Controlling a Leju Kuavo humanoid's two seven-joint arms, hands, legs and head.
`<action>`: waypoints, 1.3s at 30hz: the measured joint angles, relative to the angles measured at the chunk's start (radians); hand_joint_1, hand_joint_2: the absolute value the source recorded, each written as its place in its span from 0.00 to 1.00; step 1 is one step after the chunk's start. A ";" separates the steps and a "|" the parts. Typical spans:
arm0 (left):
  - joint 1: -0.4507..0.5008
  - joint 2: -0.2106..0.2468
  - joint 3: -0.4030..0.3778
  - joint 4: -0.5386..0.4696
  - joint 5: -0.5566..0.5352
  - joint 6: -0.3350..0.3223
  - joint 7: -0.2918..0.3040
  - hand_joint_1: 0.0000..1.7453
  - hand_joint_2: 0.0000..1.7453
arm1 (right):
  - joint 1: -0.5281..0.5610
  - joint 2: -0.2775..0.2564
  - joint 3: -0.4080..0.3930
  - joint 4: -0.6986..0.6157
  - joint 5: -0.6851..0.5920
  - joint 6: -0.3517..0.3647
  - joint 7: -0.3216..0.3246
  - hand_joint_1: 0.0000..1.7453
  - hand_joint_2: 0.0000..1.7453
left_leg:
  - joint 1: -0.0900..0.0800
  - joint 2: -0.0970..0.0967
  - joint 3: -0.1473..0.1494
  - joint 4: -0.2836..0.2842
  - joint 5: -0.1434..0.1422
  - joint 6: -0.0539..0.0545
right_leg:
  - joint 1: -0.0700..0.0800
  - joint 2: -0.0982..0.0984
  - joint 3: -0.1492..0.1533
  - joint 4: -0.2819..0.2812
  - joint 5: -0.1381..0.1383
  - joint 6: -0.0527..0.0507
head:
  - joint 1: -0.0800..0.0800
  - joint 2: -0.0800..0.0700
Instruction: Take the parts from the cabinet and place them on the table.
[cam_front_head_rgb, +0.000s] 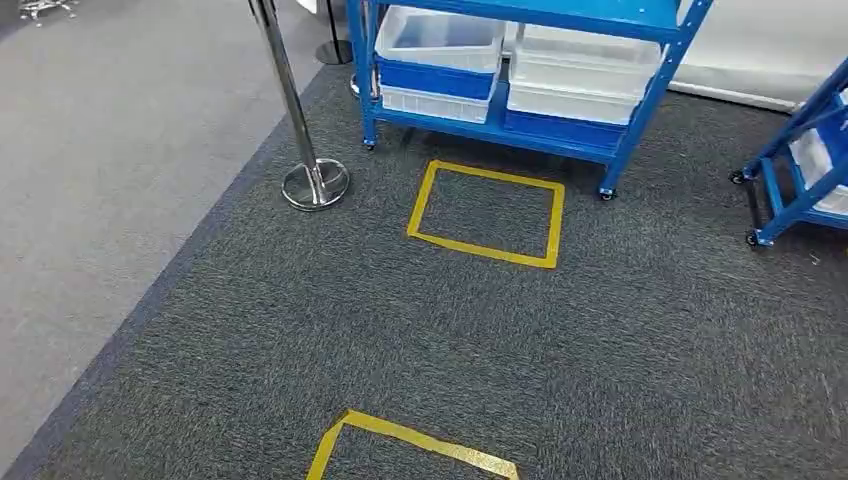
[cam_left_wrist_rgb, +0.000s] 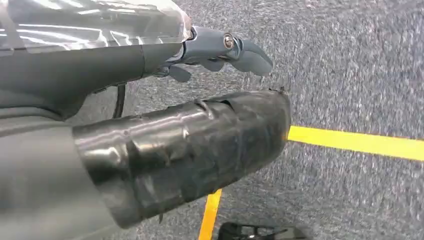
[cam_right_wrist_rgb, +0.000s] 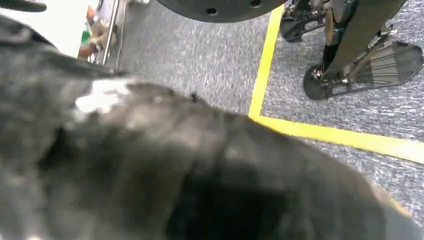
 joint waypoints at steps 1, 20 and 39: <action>0.000 0.000 0.000 0.000 0.000 0.000 0.000 0.00 0.00 | -0.001 0.001 0.000 0.000 0.000 -0.001 0.000 0.00 0.00 | 0.000 -0.002 0.029 -0.074 0.050 0.002 | 0.000 0.012 0.001 0.003 -0.001 0.001 | 0.000 0.000; -0.002 0.003 0.001 0.000 -0.007 -0.069 -0.006 0.00 0.00 | -0.001 0.005 0.011 0.004 0.048 0.000 0.035 0.00 0.00 | -0.009 0.009 0.107 -0.267 0.119 0.032 | 0.003 -0.057 -0.001 0.016 -0.018 0.038 | 0.002 0.000; -0.004 0.007 0.002 0.000 -0.013 -0.074 -0.010 0.00 0.00 | -0.002 0.010 0.018 0.004 0.056 0.016 0.021 0.00 0.00 | 0.005 -0.029 0.112 -0.276 0.124 0.037 | 0.002 0.020 -0.009 0.024 -0.017 0.036 | 0.000 0.000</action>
